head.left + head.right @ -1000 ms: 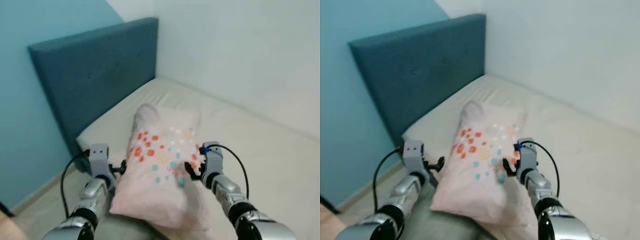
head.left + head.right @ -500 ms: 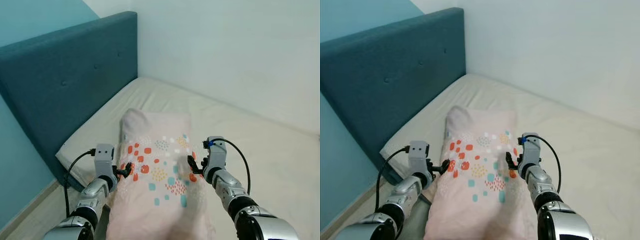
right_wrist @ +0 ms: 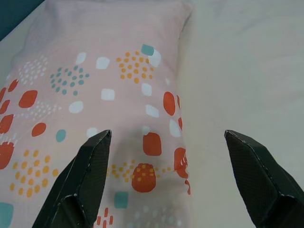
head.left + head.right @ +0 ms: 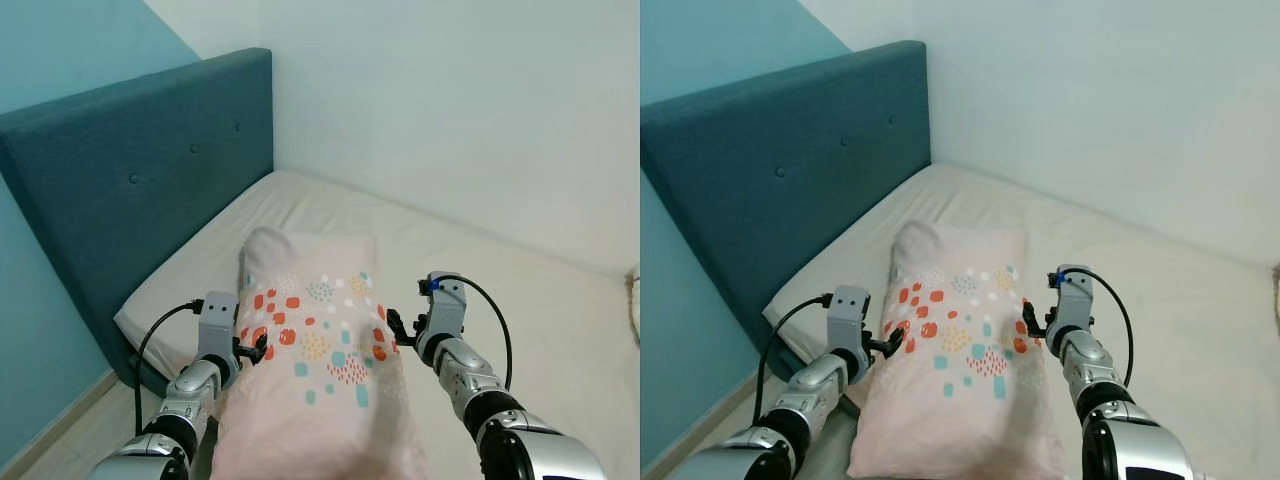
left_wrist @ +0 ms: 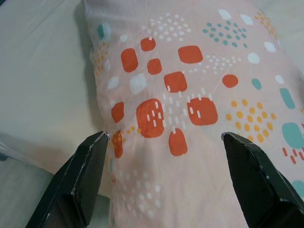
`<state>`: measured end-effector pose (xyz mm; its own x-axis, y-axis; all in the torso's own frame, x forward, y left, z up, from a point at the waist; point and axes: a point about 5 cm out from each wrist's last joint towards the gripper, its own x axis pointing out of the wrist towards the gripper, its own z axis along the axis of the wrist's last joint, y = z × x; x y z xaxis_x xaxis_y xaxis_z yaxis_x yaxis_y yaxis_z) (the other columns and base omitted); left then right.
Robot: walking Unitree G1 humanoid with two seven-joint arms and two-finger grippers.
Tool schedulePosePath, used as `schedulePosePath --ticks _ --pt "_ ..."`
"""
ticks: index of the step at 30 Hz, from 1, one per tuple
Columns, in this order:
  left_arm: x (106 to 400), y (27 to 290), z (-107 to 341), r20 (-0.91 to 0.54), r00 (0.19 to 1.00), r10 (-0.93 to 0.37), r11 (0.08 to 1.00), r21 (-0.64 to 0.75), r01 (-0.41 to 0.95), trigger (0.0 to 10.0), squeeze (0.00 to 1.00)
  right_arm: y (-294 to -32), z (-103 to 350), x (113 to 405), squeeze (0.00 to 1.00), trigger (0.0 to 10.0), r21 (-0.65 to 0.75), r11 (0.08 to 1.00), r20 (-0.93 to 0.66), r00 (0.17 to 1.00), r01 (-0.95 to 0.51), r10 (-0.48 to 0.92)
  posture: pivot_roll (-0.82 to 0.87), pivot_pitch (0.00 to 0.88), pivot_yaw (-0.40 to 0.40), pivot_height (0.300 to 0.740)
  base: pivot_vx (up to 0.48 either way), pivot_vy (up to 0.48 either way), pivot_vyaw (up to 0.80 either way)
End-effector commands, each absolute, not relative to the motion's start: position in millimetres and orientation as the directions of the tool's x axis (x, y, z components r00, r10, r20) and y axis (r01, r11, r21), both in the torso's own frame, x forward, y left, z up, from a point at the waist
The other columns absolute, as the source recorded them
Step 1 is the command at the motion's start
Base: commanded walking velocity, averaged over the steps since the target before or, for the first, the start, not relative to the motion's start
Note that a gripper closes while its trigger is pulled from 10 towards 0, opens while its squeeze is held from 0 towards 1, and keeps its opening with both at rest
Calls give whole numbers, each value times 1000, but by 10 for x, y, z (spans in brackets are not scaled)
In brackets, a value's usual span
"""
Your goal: Clean up the room
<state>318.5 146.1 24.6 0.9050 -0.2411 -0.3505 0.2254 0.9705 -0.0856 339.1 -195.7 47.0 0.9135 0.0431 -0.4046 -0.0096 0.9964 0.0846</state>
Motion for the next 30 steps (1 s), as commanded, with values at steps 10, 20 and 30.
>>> schedulePosePath --ticks 10,20,30 --pt "3187 1404 256 -327 911 -253 967 -125 223 10000 0 -2001 408 3341 0 10000 80 997 -435 900 6 29 -52 0 -60 615 0 0 0" --pt "3214 1436 292 -307 922 -236 968 -153 197 10000 0 -1959 355 3302 0 10000 65 998 -441 897 -17 44 -56 0 -54 575 0 0 0" --pt "3246 1461 337 -276 939 -206 970 -186 158 10000 0 -1881 335 3284 0 10000 86 994 -421 902 -59 90 -74 0 -43 535 0 0 0"
